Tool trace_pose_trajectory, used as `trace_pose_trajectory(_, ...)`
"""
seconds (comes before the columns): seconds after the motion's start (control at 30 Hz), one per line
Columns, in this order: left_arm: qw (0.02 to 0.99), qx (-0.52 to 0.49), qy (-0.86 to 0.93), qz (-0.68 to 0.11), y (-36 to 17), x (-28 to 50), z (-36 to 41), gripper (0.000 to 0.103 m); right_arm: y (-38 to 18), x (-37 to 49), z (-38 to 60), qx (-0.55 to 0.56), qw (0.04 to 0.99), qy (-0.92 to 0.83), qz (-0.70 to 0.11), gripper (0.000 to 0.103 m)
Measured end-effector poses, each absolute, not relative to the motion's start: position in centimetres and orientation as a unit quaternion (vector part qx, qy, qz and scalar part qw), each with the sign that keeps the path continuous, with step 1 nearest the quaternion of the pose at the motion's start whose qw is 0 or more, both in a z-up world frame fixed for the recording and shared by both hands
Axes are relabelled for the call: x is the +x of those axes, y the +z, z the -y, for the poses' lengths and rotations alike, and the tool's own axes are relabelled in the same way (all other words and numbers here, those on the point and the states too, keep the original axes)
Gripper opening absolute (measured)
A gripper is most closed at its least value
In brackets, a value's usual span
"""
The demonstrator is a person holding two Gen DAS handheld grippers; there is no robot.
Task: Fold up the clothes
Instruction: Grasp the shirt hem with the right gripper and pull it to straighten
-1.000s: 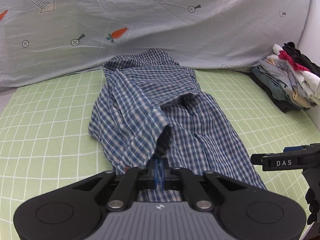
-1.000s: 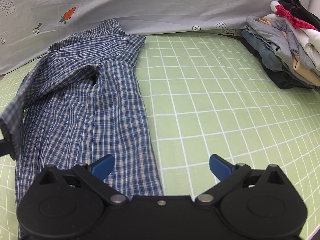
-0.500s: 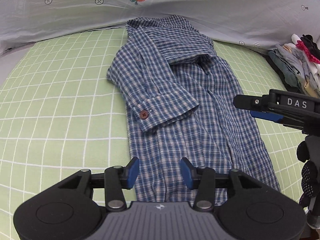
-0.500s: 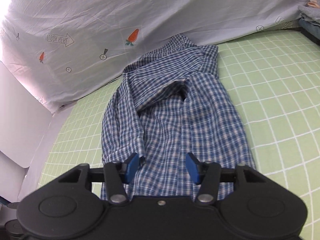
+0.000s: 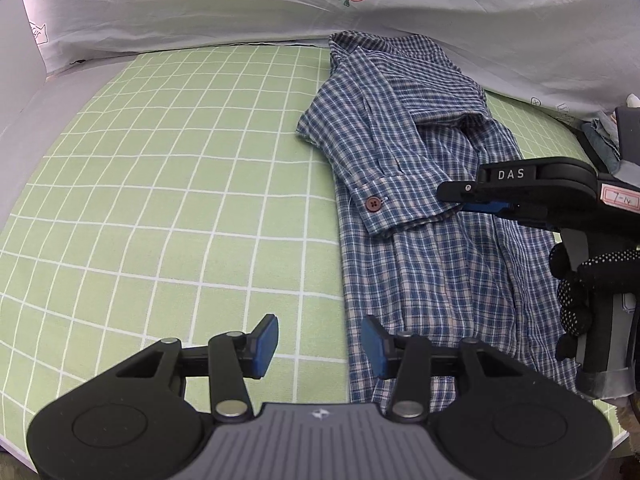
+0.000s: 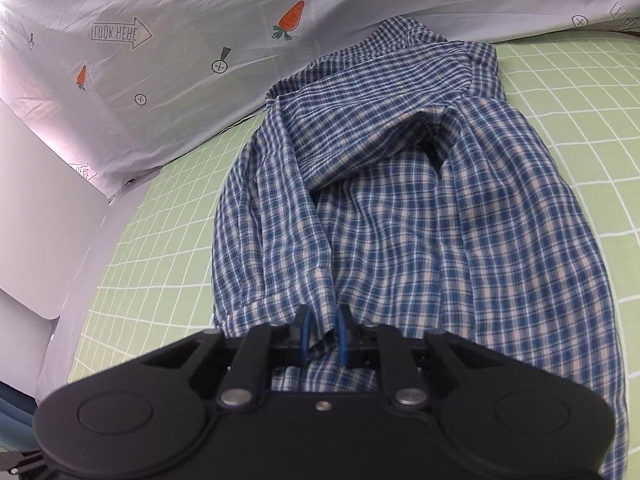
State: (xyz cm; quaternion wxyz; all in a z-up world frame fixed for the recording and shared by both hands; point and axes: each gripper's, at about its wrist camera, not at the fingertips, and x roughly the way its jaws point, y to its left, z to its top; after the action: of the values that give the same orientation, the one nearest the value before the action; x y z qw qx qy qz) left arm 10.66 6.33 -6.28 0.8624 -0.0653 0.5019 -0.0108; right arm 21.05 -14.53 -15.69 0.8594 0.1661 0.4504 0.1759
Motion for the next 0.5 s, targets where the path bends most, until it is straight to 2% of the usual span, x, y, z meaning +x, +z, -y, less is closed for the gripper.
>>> trace_pose_trajectory(0.5,0.86,-0.059,-0.038,-0.506,-7.0,12.4,-4.0,0.048,-13.2,14.3,19.6,0.206,0.868,0.159,-0.423,0.002)
